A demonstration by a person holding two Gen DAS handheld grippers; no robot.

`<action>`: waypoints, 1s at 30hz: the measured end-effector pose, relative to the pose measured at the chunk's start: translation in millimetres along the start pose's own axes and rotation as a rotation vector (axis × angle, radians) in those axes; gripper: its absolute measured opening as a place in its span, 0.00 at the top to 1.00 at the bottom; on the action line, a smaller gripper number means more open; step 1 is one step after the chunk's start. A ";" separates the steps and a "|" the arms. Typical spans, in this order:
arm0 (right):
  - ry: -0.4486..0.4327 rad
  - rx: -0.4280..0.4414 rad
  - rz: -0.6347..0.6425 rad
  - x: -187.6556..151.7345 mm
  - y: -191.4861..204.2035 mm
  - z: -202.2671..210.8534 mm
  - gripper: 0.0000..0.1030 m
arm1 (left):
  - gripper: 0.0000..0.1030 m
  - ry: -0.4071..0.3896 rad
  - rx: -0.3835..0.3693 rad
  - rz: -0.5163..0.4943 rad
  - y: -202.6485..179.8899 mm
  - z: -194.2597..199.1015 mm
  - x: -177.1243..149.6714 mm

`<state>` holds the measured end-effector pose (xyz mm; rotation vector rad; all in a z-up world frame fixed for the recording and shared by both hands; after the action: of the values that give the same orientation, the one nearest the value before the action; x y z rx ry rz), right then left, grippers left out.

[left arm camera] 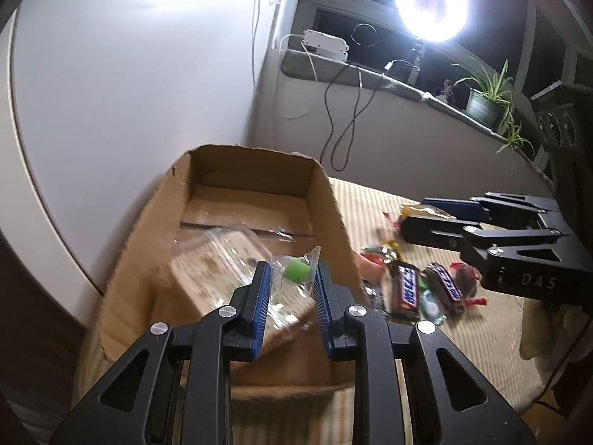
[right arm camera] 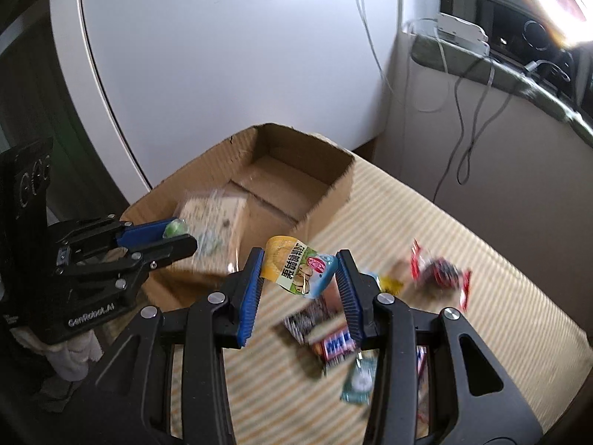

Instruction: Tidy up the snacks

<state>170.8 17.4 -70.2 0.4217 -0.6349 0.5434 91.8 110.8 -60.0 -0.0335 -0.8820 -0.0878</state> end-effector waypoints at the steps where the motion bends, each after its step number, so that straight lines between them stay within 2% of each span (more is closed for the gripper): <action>1: 0.002 0.002 0.008 3.6 3.2 -4.6 0.60 | 0.79 0.001 0.003 0.001 2.0 -0.4 0.6; 10: 0.035 0.022 0.039 24.7 20.0 -46.0 0.60 | 0.79 0.009 0.018 0.010 13.9 -7.5 2.9; 24: 0.064 0.035 0.050 34.7 21.7 -72.0 0.59 | 0.77 0.028 0.028 0.018 21.2 -13.0 2.7; 27: 0.062 0.036 0.055 35.5 23.1 -72.2 0.54 | 0.76 0.027 0.033 0.024 21.8 -13.1 3.1; 30: 0.050 0.031 0.059 36.3 23.4 -69.5 0.41 | 0.67 0.026 0.042 0.027 22.2 -13.1 3.7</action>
<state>212.1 84.5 -92.6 0.4179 -0.5933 0.6190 106.3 131.8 -65.3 -0.0056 -0.8568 -0.0441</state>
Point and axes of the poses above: each gripper's, at about its wrist camera, not at the fingertips, and z roughly against the way its jaws point, y to its left, x to its top, the point moved 4 cm from there along -z, roughly the way its jaws point, and after that the axes turned 15 degrees about -z, right-handed, at the moved point
